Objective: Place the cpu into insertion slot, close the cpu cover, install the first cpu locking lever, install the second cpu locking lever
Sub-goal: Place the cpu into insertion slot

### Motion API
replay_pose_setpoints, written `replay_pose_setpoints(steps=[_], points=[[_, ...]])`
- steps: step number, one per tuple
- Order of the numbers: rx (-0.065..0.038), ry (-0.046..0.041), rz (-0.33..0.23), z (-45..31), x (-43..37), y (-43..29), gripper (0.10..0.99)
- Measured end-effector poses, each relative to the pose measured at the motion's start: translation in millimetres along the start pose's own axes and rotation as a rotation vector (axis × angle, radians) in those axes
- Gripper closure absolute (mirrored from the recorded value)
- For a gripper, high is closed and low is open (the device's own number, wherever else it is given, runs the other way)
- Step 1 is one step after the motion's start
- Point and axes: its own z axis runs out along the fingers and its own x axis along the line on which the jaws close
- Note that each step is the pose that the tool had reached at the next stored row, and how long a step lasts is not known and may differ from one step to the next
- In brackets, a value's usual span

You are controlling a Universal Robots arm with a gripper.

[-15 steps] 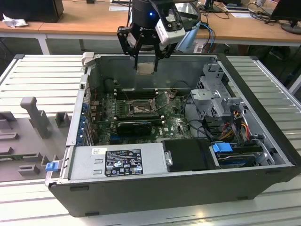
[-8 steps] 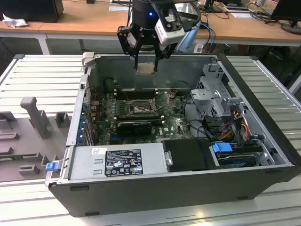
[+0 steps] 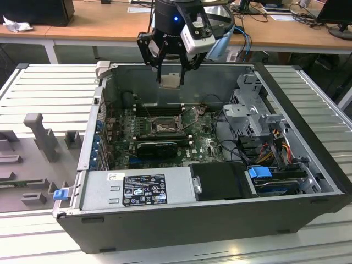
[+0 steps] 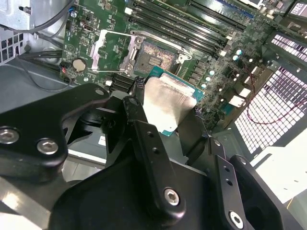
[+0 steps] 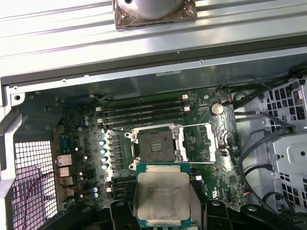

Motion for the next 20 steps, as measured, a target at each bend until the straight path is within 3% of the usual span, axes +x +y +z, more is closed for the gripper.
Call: replay_pose_setpoints(steps=[20], points=[[-0.001,-0.0057,0.063,0.3,0.0,0.0,0.561]])
